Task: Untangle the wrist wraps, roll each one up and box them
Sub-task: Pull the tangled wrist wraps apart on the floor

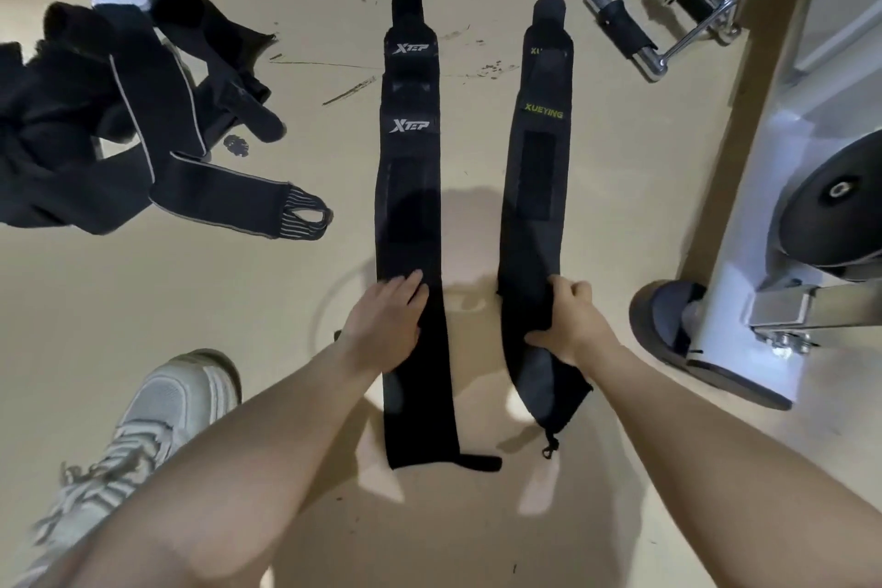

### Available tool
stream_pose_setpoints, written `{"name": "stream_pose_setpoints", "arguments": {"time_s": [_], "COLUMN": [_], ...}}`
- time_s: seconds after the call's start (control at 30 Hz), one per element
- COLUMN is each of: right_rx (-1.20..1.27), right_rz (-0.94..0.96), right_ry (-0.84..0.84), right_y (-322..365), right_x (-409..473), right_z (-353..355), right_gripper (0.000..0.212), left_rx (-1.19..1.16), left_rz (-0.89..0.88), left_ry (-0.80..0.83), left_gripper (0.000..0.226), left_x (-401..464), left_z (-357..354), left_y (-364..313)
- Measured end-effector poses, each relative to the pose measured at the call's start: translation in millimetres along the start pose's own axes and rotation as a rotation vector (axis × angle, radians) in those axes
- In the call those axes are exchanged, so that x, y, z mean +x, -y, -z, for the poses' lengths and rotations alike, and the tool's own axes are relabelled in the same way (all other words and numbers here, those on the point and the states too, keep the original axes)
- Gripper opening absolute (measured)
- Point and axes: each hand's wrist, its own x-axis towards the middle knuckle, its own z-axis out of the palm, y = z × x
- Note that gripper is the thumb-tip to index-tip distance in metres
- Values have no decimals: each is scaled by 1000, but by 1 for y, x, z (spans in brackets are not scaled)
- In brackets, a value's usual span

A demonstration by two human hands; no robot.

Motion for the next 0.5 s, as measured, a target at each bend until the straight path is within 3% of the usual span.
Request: {"name": "stream_pose_setpoints", "arguments": {"time_s": [0.03, 0.07, 0.13, 0.23, 0.3, 0.4, 0.5], "right_rx": [16, 42, 151, 351, 251, 102, 186], "right_rz": [-14, -31, -98, -268, -312, -210, 3], "right_ry": [-23, -53, -75, -36, 15, -34, 5], "right_y": [-6, -12, -22, -29, -24, 5, 54], "right_x": [-7, -13, -20, -25, -30, -38, -46], "right_z": [-8, -15, -25, -24, -17, -2, 20], "right_gripper": [61, 52, 40, 46, 52, 53, 53], "left_rx": [-6, 7, 94, 66, 7, -117, -155], "left_rz": [25, 48, 61, 51, 43, 83, 108], "left_ry": [192, 265, 231, 213, 227, 218, 175], "left_gripper": [70, 74, 76, 68, 66, 64, 64], "left_x": [-9, -14, -20, -30, -40, -52, -51], "left_z": [-3, -2, 1, 15, 24, 45, 76], "left_y": [-2, -2, -5, -17, -22, -18, -4]}}
